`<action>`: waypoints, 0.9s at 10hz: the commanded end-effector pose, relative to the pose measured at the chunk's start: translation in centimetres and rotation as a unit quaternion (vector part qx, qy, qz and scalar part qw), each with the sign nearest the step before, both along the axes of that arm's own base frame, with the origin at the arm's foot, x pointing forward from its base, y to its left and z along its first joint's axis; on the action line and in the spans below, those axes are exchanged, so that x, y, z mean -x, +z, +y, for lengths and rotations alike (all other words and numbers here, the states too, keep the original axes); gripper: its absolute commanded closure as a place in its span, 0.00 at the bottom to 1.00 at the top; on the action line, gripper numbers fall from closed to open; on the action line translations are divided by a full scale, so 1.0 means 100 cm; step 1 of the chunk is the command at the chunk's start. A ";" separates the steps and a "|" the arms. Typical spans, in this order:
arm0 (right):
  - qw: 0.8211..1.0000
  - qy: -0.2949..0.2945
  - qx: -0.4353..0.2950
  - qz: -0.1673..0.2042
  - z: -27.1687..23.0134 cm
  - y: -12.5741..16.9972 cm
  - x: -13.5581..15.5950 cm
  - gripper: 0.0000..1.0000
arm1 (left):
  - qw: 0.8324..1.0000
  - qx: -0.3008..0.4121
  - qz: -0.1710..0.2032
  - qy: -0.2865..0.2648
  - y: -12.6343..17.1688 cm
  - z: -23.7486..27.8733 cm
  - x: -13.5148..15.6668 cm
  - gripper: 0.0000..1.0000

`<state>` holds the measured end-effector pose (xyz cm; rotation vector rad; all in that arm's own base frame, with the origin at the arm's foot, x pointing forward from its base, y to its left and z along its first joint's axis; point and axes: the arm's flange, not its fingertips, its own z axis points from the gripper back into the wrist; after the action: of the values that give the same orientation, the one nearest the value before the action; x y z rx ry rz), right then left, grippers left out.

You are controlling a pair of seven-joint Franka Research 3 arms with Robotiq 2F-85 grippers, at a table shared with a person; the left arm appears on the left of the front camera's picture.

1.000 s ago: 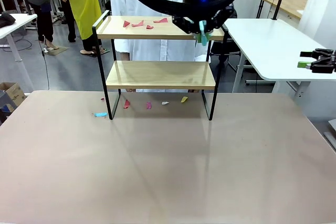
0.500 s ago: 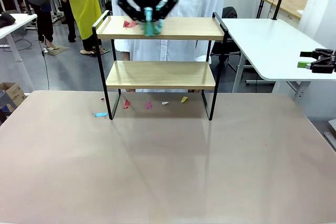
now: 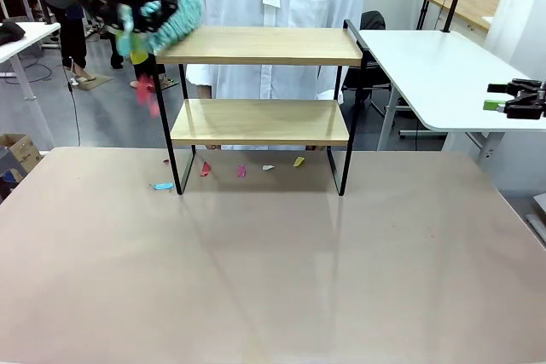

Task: Clean the shelf.
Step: Clean the specific section of the Shelf indicated by the human with the Duster.

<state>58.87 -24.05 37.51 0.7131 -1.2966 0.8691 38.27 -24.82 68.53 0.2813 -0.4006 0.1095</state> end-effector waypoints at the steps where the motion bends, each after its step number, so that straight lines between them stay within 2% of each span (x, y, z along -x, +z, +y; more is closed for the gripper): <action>1: 1.000 -0.001 0.003 -0.003 0.002 0.004 -0.001 0.00 | 0.996 -0.070 -0.042 0.025 0.008 0.012 0.027 0.87; 2: 1.000 -0.001 0.003 -0.003 0.002 0.004 -0.001 0.00 | 0.995 -0.071 -0.073 0.017 0.015 0.009 0.039 0.87; 3: 1.000 -0.001 0.003 -0.003 0.002 0.004 -0.001 0.00 | 0.992 -0.058 -0.107 -0.016 0.024 0.000 0.052 0.87; 4: 1.000 -0.001 0.003 -0.003 0.002 0.004 -0.001 0.00 | 0.998 -0.054 -0.039 0.013 0.018 0.010 0.028 0.87; 8: 1.000 -0.001 0.003 -0.003 0.002 0.004 -0.001 0.00 | 0.997 -0.062 -0.048 0.009 0.017 0.005 0.031 0.87; 9: 1.000 -0.001 0.003 -0.003 0.002 0.004 -0.001 0.00 | 0.994 -0.030 -0.098 -0.028 0.025 0.007 0.044 0.87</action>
<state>58.87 -24.05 37.50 0.7132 -1.2965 0.8690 35.59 -24.70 70.20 0.3820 -0.5172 0.1029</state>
